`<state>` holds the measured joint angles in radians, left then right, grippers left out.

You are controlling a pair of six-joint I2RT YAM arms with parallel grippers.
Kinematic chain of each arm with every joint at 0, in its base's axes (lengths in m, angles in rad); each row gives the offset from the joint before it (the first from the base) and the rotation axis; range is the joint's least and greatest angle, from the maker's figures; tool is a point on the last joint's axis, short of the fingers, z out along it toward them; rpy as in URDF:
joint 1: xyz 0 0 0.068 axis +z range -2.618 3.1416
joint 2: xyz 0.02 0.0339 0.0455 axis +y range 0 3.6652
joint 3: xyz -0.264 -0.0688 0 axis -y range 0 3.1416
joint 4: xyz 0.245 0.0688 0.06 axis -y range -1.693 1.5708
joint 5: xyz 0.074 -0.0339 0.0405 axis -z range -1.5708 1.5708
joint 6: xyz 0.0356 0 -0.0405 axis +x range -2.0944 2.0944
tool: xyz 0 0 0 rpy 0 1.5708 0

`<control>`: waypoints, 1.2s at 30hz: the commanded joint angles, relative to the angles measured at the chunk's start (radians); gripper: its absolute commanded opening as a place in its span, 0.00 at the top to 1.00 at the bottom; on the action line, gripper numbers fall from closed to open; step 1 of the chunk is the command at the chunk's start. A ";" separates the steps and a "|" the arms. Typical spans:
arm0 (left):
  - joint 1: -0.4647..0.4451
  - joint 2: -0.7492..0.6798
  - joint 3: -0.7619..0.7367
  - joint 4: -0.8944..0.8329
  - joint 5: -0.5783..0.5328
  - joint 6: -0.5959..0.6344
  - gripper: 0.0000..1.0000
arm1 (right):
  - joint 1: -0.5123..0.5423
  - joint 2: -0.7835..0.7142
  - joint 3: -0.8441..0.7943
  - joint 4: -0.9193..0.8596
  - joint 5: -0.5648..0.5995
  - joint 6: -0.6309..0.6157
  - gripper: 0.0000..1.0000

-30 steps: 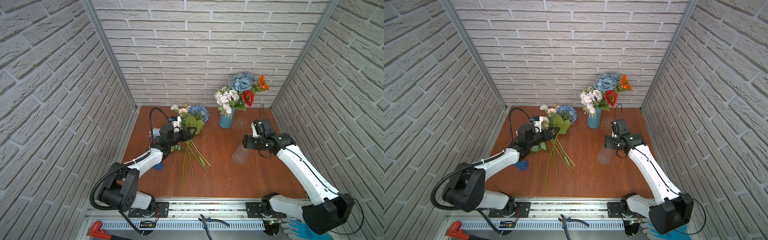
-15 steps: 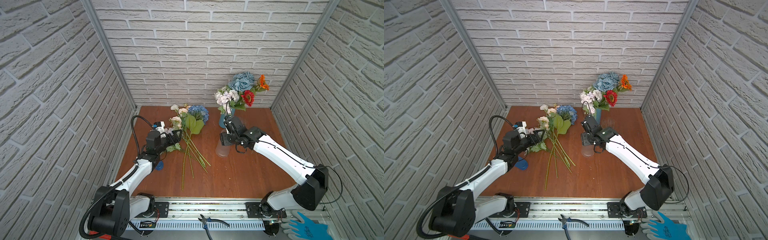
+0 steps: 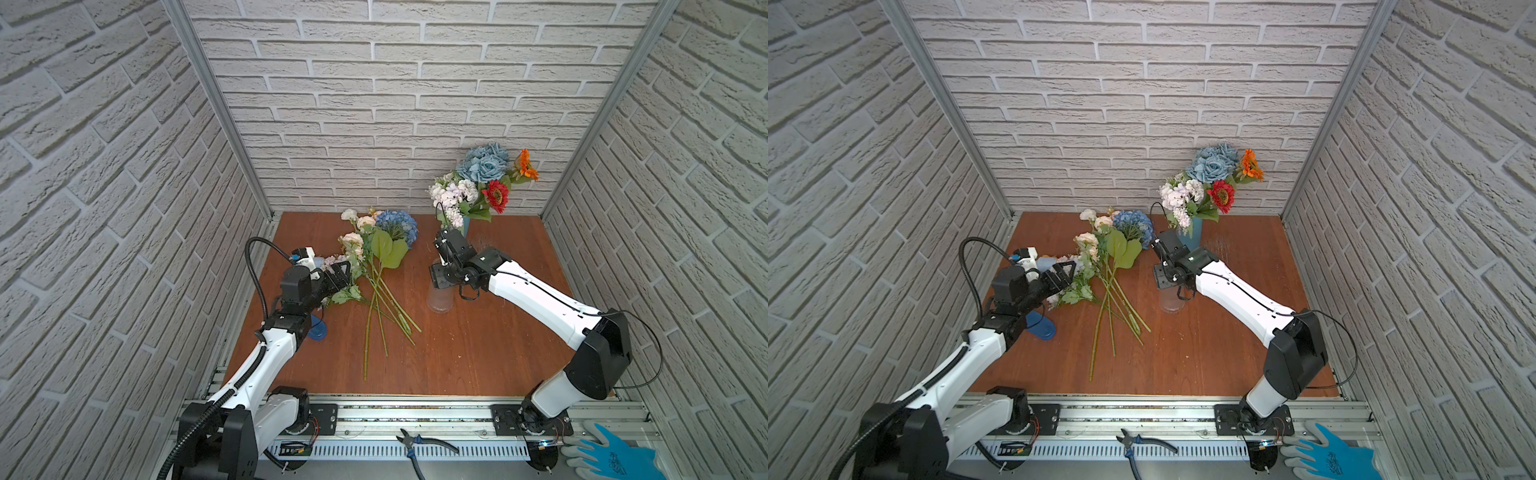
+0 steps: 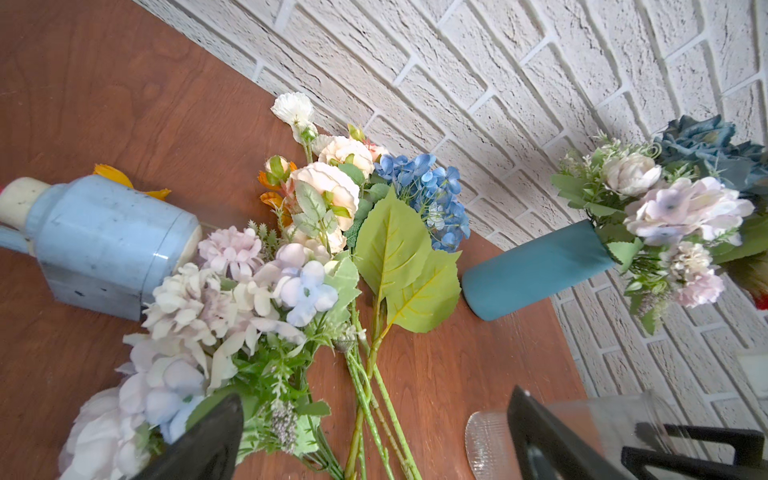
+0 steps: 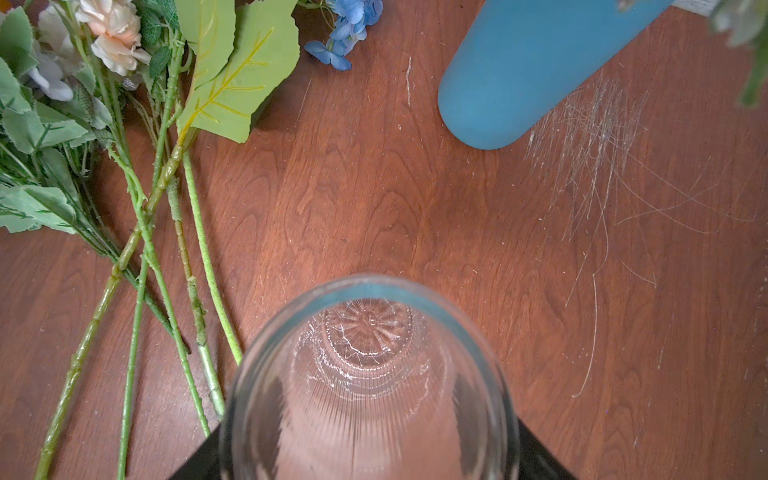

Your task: Arrange the flowers into the vase

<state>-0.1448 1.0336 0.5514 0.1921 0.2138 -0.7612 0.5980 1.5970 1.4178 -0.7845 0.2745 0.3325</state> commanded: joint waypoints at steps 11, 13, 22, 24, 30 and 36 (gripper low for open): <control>0.059 -0.052 -0.041 0.003 -0.051 -0.024 0.02 | 0.015 -0.264 0.038 0.117 -0.081 -0.111 0.06; 0.090 -0.050 -0.057 0.027 -0.030 -0.049 0.02 | 0.042 -0.267 0.047 0.117 -0.114 -0.115 0.10; 0.187 -0.042 -0.103 0.101 0.052 -0.130 0.02 | 0.219 -0.025 0.192 0.108 -0.256 -0.170 0.49; 0.189 -0.049 -0.109 0.098 0.051 -0.127 0.02 | 0.238 0.055 0.228 0.110 -0.274 -0.176 0.50; 0.196 -0.056 -0.113 0.083 0.069 -0.106 0.02 | 0.255 0.289 0.311 0.151 -0.301 -0.173 0.52; 0.198 -0.040 -0.098 0.079 0.094 -0.076 0.02 | 0.253 0.502 0.425 0.143 -0.223 -0.196 0.55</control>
<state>0.0456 0.9939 0.4507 0.2298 0.2852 -0.8654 0.8528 2.0674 1.7878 -0.6689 0.0097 0.1577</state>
